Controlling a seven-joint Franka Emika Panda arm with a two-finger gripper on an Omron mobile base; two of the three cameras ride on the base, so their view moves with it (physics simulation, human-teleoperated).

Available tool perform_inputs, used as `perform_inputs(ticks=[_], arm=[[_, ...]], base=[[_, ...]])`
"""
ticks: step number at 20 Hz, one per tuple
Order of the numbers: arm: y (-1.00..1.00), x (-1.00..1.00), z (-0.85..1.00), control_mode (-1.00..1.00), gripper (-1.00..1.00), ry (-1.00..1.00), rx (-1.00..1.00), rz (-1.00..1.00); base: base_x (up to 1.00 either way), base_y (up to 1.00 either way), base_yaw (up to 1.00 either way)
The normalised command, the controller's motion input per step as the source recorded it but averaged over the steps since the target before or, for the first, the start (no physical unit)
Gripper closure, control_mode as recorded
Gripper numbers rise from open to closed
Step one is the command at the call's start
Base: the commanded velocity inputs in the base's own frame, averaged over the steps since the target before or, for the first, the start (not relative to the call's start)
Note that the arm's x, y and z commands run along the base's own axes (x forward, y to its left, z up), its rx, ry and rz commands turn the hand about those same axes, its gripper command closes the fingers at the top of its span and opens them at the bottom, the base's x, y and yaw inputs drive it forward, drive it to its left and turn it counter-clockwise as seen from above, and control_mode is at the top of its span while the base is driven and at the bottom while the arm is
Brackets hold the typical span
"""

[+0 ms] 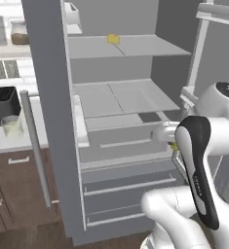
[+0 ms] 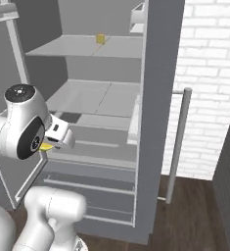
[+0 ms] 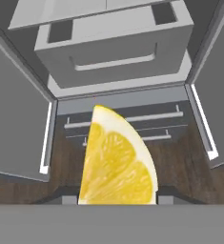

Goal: Grab a lemon wedge from the fridge and one ice cube from the ice bowl, and put them in the glass of lemonade.

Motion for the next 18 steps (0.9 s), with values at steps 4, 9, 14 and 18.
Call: perform_inputs(ticks=[4,9,14,18], arm=[[0.00,0.00,0.00,1.00,1.00,0.00,0.00,0.00],[0.00,0.00,0.00,1.00,1.00,0.00,0.00,0.00],[0.00,0.00,0.00,1.00,1.00,0.00,0.00,0.00],[0.00,0.00,0.00,1.00,1.00,0.00,0.00,0.00]], base=[[-1.00,-0.01,0.17],[-0.41,0.11,0.88],[0.11,0.26,0.95],[0.14,0.41,0.75]])
